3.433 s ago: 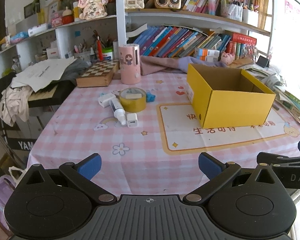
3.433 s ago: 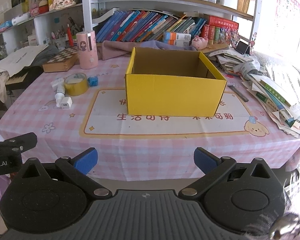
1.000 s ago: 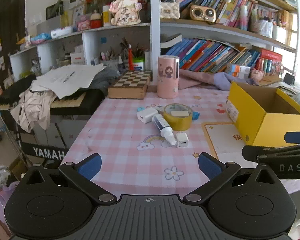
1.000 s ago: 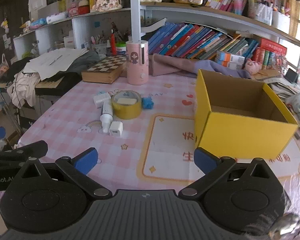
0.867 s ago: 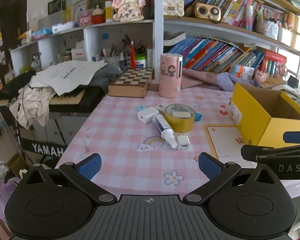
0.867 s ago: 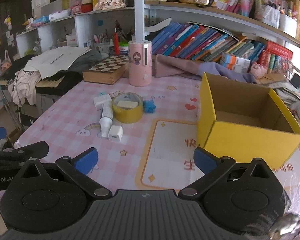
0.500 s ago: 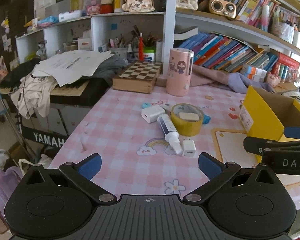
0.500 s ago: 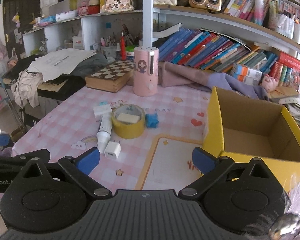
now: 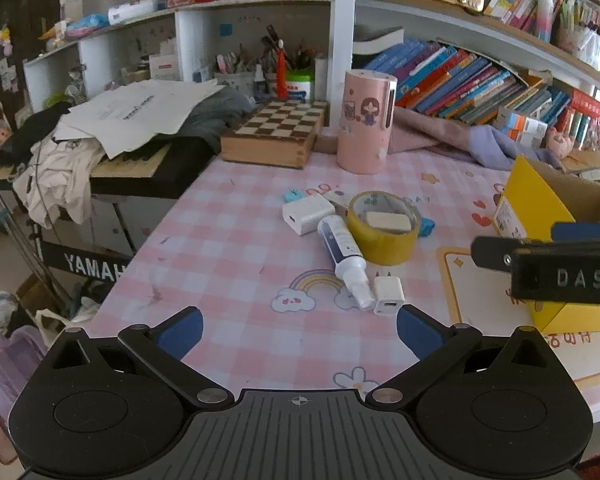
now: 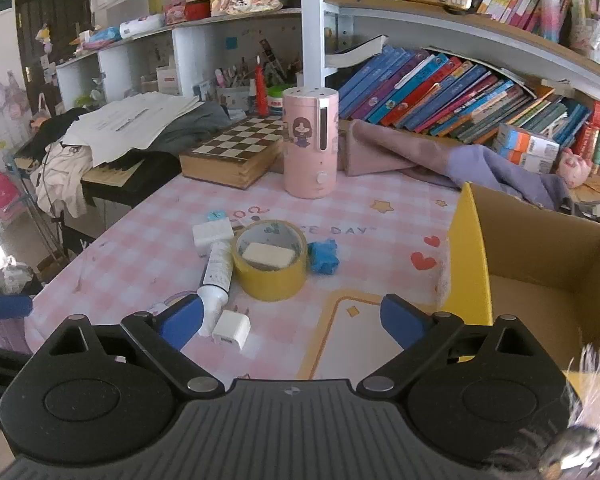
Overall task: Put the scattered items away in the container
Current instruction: 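Grasp the white charger with the right tool while the left tool grasps the white-and-blue tube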
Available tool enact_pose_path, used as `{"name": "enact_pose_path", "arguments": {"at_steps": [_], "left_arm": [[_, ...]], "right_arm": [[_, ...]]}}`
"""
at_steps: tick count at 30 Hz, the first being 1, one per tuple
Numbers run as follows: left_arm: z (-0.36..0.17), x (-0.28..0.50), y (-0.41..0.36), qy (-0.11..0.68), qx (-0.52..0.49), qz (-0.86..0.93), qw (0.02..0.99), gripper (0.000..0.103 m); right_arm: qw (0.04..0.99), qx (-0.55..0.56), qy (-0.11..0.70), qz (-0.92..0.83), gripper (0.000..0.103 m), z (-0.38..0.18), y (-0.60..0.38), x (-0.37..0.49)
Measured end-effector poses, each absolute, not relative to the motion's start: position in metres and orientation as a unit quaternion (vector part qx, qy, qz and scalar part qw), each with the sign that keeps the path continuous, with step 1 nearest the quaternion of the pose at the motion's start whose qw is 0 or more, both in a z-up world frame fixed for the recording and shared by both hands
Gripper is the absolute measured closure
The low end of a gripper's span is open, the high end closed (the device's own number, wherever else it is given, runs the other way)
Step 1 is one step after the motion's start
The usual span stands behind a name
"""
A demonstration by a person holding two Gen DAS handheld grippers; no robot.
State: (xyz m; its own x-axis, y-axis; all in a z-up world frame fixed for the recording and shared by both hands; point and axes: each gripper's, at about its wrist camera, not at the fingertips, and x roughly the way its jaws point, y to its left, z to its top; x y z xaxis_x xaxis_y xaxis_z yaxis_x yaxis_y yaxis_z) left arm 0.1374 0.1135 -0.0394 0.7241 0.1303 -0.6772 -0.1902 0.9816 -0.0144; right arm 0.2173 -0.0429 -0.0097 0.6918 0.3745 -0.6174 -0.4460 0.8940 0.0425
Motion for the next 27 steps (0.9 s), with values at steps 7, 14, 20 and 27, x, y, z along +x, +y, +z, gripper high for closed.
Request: {"name": "enact_pose_path", "arguments": {"at_steps": [7, 14, 20, 27], "left_arm": [[-0.055, 0.16, 0.115, 0.381, -0.039, 0.076, 0.921, 0.0], [-0.064, 0.187, 0.126, 0.388, -0.031, 0.097, 0.916, 0.0], [-0.068, 0.196, 0.148, 0.399, -0.06, 0.134, 0.905, 0.0], [-0.067, 0.201, 0.144, 0.405, -0.044, 0.13, 0.904, 0.0]], "right_arm": [[0.903, -0.052, 0.349, 0.244, 0.019, -0.022, -0.032, 0.246], [0.878, -0.072, 0.396, 0.26, 0.034, -0.043, -0.018, 0.275], [0.842, -0.087, 0.44, 0.3, 0.04, -0.067, 0.0, 0.287], [0.831, -0.082, 0.456, 0.308, 0.047, -0.083, 0.015, 0.302]]}}
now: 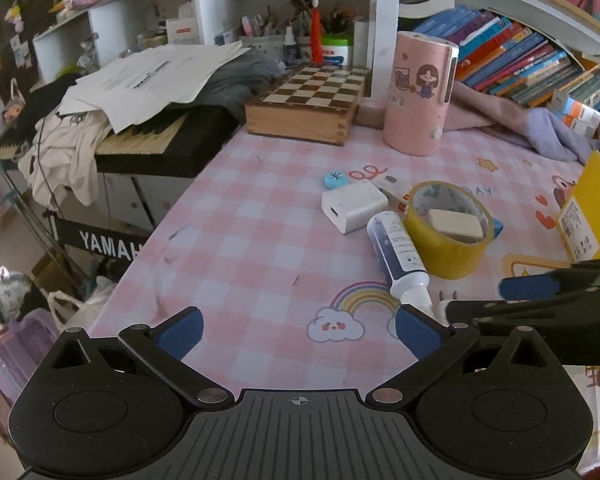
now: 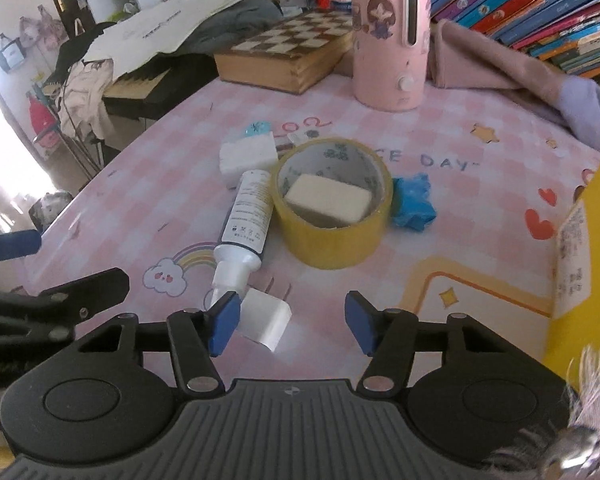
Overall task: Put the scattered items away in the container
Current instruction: 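Grasp the white charger with the right tool while the left tool grasps the white-and-blue tube, then carry the charger and the tube over the yellow box with both tools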
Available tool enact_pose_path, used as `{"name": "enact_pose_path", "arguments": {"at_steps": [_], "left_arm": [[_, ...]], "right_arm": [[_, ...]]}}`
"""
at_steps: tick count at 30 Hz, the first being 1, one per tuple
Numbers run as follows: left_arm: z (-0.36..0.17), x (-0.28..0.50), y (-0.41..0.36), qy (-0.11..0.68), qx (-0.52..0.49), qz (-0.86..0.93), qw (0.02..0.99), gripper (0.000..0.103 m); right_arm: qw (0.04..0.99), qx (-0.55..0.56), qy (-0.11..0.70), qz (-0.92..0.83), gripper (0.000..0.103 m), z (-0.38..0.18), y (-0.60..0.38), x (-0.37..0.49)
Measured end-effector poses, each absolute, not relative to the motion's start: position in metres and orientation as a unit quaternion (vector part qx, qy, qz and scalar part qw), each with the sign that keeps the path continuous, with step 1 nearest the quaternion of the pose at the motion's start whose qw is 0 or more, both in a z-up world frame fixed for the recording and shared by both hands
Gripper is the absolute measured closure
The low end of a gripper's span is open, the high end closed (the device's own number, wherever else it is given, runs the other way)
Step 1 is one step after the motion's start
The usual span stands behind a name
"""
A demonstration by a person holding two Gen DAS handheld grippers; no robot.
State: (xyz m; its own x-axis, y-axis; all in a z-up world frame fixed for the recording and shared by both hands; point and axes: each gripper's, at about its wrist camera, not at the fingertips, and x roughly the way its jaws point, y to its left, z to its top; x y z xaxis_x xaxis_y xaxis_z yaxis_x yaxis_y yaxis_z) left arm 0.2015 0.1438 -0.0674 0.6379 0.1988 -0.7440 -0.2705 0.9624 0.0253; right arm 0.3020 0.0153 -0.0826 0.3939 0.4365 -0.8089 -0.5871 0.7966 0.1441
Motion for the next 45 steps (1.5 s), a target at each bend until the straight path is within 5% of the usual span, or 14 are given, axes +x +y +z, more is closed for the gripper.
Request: {"name": "enact_pose_path", "arguments": {"at_steps": [3, 9, 15, 32, 45], "left_arm": [[-0.066, 0.205, 0.145, 0.403, -0.042, 0.132, 0.905, 0.001], [-0.071, 0.227, 0.141, 0.404, -0.044, 0.107, 0.907, 0.001], [-0.084, 0.262, 0.125, 0.413, -0.039, 0.063, 0.908, 0.007], [-0.115, 0.306, 0.114, 0.46, -0.022, 0.05, 0.886, 0.069], [-0.082, 0.268, 0.136, 0.422, -0.095, 0.062, 0.9, 0.072]], "right_arm": [[0.821, -0.095, 0.465, 0.318, 0.05, -0.09, 0.022, 0.303], [0.817, -0.105, 0.474, 0.311, 0.075, -0.096, 0.014, 0.306], [0.832, -0.09, 0.476, 0.27, 0.076, -0.096, -0.007, 0.319], [0.836, -0.108, 0.467, 0.267, 0.078, -0.097, -0.008, 0.327], [0.85, -0.097, 0.442, 0.27, 0.078, -0.079, -0.013, 0.314]]}}
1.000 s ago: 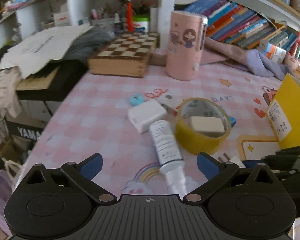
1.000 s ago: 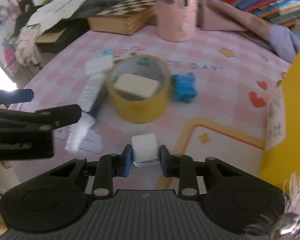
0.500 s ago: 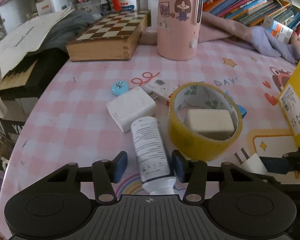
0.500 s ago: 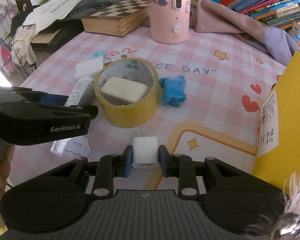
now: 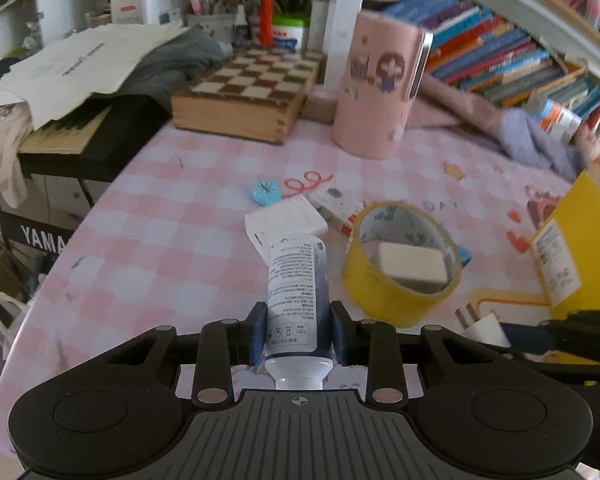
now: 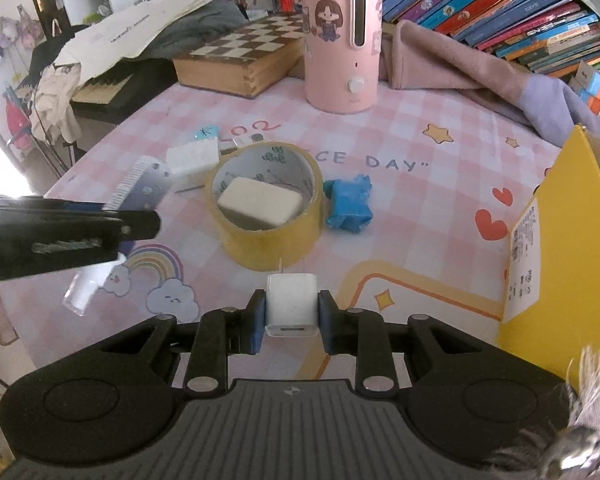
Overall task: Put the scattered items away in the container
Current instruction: 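Carry the charger and the tube over the yellow box with both tools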
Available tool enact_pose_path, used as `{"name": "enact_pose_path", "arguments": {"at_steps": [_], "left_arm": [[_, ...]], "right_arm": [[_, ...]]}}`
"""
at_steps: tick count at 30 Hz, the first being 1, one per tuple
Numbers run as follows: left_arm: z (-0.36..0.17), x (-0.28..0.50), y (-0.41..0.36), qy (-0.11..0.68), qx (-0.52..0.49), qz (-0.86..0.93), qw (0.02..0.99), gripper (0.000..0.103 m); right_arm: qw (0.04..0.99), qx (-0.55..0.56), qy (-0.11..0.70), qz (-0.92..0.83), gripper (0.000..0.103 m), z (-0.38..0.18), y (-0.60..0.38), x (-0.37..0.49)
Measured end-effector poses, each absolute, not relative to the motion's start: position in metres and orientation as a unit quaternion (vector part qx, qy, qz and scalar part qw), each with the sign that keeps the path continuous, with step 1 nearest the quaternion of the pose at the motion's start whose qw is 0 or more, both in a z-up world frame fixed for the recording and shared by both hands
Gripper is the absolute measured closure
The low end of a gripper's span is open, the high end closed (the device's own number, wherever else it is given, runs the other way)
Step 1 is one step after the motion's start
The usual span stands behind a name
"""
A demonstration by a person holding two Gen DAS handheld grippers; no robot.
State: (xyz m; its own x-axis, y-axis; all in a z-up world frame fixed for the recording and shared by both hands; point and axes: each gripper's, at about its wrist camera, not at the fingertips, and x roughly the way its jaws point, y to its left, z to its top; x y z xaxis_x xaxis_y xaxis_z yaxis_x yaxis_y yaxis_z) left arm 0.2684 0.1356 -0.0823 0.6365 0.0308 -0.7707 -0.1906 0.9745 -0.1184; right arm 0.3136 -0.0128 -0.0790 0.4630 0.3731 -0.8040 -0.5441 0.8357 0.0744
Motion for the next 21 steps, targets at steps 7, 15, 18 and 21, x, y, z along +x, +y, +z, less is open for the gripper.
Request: {"name": "enact_pose_path", "arguments": {"at_steps": [7, 15, 18, 21], "left_arm": [[-0.049, 0.236, 0.138, 0.384, -0.126, 0.042, 0.914, 0.072], [-0.024, 0.2, 0.13, 0.354, -0.14, 0.017, 0.925, 0.072], [-0.019, 0.188, 0.126, 0.348, -0.139, 0.008, 0.927, 0.072], [-0.014, 0.177, 0.123, 0.341, -0.14, 0.0, 0.93, 0.072]], "right_arm": [[0.867, -0.08, 0.415, 0.264, 0.078, -0.051, -0.021, 0.297], [0.882, -0.07, 0.384, 0.265, 0.078, -0.025, -0.032, 0.267], [0.886, -0.068, 0.375, 0.263, 0.078, -0.019, -0.037, 0.254], [0.889, -0.063, 0.369, 0.264, 0.078, -0.015, -0.042, 0.243]]}}
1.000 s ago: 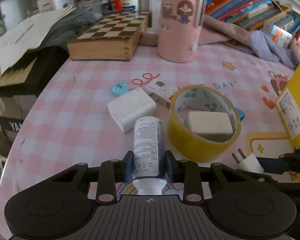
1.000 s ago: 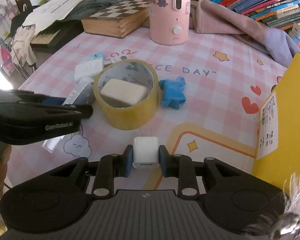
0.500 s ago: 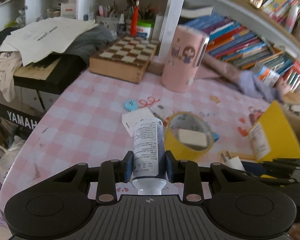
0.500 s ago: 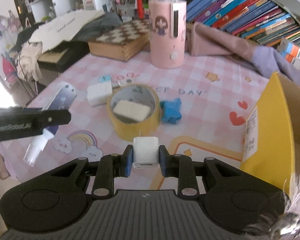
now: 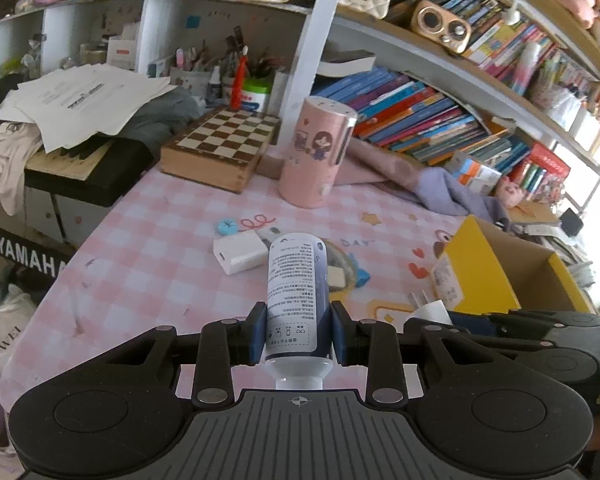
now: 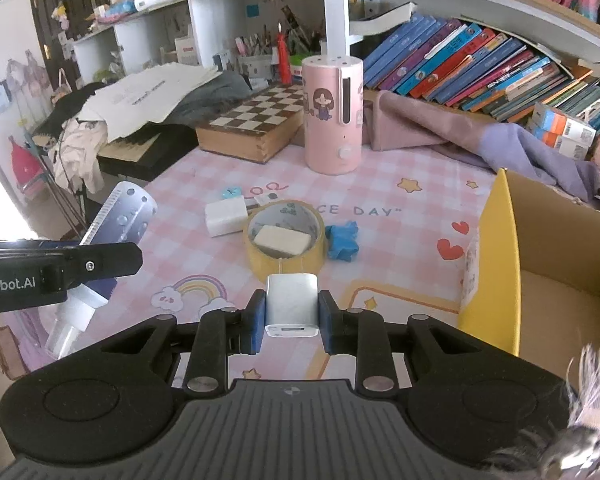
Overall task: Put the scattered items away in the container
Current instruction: 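Carry the charger and the tube over the yellow box with both tools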
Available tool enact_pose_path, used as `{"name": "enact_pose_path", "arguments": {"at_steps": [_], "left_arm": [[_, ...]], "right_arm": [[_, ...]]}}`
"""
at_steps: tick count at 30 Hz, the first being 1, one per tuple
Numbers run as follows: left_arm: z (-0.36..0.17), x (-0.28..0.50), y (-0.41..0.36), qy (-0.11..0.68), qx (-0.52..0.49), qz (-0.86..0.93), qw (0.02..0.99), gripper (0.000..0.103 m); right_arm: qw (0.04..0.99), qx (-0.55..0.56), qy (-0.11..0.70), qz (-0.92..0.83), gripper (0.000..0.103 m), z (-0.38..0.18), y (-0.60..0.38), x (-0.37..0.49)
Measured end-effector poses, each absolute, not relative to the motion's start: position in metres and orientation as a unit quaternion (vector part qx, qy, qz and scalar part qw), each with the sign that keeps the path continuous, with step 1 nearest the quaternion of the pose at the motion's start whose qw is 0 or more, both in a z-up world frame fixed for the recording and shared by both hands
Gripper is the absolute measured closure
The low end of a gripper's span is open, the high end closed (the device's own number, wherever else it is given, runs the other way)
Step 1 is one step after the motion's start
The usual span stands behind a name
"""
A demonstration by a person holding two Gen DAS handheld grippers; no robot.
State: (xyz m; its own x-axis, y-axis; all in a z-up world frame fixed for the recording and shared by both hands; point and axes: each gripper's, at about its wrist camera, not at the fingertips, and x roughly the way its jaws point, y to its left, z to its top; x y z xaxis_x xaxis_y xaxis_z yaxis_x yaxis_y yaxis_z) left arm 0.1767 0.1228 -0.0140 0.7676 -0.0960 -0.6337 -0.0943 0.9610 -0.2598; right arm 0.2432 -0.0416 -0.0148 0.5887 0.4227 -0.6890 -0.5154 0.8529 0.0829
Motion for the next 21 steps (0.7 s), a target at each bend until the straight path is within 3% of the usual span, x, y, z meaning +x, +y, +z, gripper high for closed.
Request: {"name": "enact_pose_path", "arguments": {"at_steps": [21], "left_arm": [[-0.011, 0.089, 0.119, 0.341, -0.145, -0.041, 0.928, 0.072]], "right_arm": [[0.902, -0.034, 0.366, 0.226, 0.078, -0.007, -0.062, 0.143]]}}
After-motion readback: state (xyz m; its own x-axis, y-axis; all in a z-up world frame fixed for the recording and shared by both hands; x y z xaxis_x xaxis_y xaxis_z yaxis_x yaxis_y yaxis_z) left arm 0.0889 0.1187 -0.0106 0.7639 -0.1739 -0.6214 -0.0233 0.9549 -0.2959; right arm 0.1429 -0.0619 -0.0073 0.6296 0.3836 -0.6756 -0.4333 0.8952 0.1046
